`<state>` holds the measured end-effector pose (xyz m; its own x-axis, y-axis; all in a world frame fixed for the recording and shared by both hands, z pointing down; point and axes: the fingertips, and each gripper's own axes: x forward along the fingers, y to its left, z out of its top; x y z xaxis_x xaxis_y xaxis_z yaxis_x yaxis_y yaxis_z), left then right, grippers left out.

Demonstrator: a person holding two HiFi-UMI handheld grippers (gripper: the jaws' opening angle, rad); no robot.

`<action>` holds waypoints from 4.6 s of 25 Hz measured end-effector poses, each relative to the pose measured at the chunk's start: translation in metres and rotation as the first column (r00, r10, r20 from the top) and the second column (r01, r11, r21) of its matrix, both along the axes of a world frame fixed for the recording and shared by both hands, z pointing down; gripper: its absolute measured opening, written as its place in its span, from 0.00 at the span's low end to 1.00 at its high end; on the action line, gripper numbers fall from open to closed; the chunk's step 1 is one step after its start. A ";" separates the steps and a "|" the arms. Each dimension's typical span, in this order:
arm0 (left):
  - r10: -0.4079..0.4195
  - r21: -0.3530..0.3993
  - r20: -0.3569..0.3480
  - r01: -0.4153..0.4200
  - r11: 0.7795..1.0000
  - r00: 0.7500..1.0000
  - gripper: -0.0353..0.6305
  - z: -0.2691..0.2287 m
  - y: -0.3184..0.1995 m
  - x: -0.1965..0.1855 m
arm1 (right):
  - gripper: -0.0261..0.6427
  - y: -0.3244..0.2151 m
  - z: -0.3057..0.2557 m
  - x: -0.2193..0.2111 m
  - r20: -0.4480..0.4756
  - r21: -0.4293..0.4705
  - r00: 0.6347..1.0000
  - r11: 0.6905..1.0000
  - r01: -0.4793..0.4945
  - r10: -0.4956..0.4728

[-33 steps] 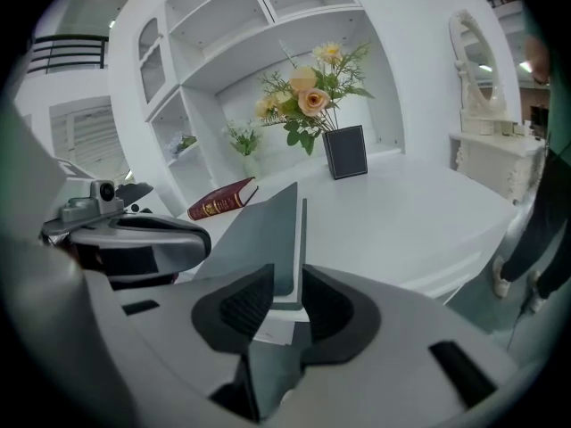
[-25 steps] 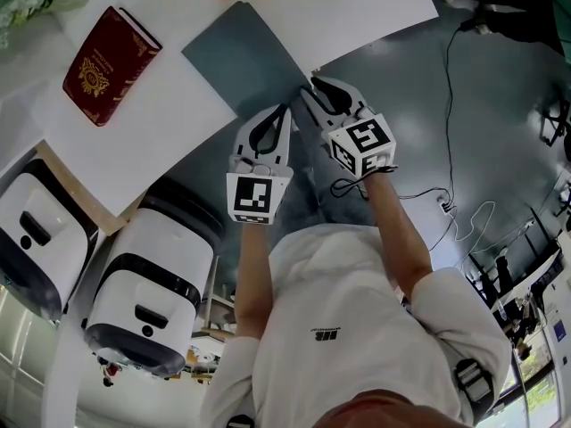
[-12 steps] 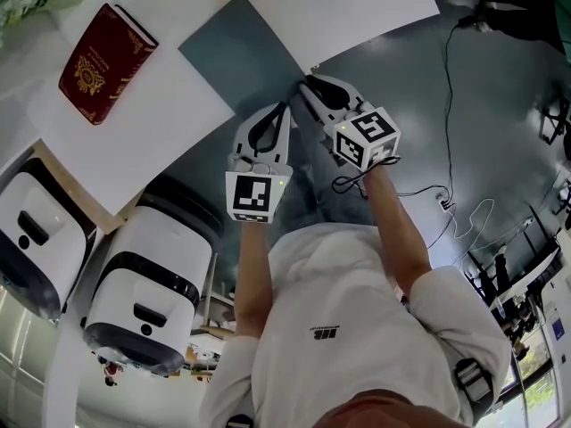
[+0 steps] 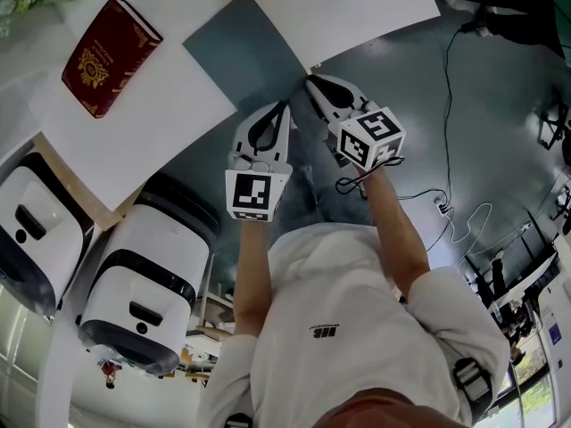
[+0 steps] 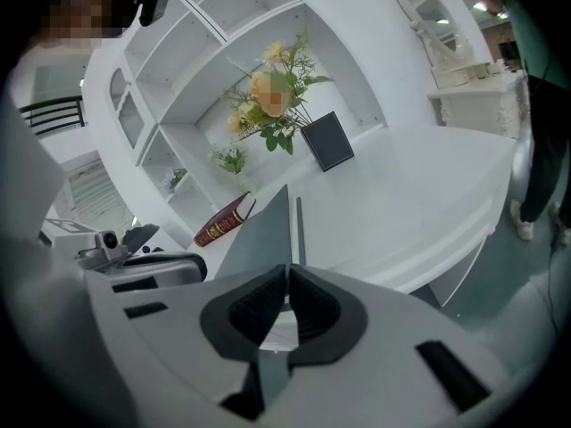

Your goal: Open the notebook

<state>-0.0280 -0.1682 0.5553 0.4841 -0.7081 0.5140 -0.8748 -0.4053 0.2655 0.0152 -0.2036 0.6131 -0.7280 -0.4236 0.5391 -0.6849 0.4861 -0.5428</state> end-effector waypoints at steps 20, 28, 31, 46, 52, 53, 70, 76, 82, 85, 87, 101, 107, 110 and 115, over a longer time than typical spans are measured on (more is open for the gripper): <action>-0.045 0.049 -0.009 0.046 0.998 0.999 0.05 -0.021 0.003 -0.017 | 0.04 0.008 -0.060 -0.013 0.049 0.089 0.998 0.996 0.026 -0.031; -0.071 0.066 -0.009 0.071 0.995 0.997 0.05 -0.029 0.008 -0.026 | 0.04 0.014 -0.080 -0.024 0.059 0.126 0.996 0.990 0.059 -0.067; -0.083 0.070 -0.010 0.083 0.994 0.997 0.05 -0.032 0.010 -0.030 | 0.04 0.016 -0.087 -0.029 0.064 0.138 0.995 0.988 0.073 -0.082; -0.157 0.093 -0.014 0.157 0.983 0.988 0.05 -0.049 0.027 -0.053 | 0.04 0.035 -0.118 -0.058 0.094 0.193 0.980 0.969 0.156 -0.177; -0.180 0.104 -0.010 0.180 0.978 0.984 0.05 -0.055 0.035 -0.063 | 0.04 0.043 -0.128 -0.070 0.103 0.212 0.972 0.959 0.186 -0.212; -0.183 0.105 -0.009 0.183 0.977 0.983 0.05 -0.056 0.036 -0.064 | 0.04 0.045 -0.129 -0.072 0.105 0.215 0.970 0.958 0.192 -0.218; -0.270 0.120 -0.006 0.269 0.956 0.963 0.05 -0.067 0.064 -0.099 | 0.04 0.077 -0.145 -0.120 0.109 0.250 0.932 0.917 0.310 -0.345; -0.312 0.119 -0.004 0.311 0.943 0.950 0.05 -0.066 0.076 -0.114 | 0.04 0.090 -0.144 -0.138 0.106 0.254 0.912 0.898 0.359 -0.395; -0.351 0.115 -0.005 0.349 0.930 0.936 0.05 -0.064 0.088 -0.129 | 0.04 0.102 -0.140 -0.157 0.101 0.245 0.893 0.881 0.405 -0.439; -0.372 0.111 -0.006 0.370 0.922 0.928 0.05 -0.062 0.093 -0.136 | 0.04 0.108 -0.136 -0.166 0.099 0.240 0.882 0.871 0.429 -0.461; -0.386 0.107 -0.006 0.384 0.917 0.923 0.05 -0.060 0.098 -0.141 | 0.04 0.112 -0.133 -0.173 0.097 0.236 0.874 0.864 0.445 -0.477; -0.496 0.084 -0.002 0.494 0.865 0.868 0.05 -0.047 0.126 -0.175 | 0.04 0.134 -0.107 -0.210 0.079 0.193 0.824 0.819 0.540 -0.561; -0.531 0.075 0.001 0.529 0.845 0.848 0.05 -0.041 0.134 -0.183 | 0.04 0.141 -0.095 -0.220 0.071 0.182 0.803 0.799 0.573 -0.592; -0.545 0.070 0.003 0.543 0.837 0.839 0.05 -0.037 0.137 -0.188 | 0.04 0.144 -0.088 -0.224 0.067 0.176 0.798 0.794 0.581 -0.599; -0.565 0.067 0.009 0.563 0.824 0.825 0.05 -0.032 0.143 -0.196 | 0.04 0.149 -0.074 -0.232 0.062 0.169 0.789 0.785 0.595 -0.611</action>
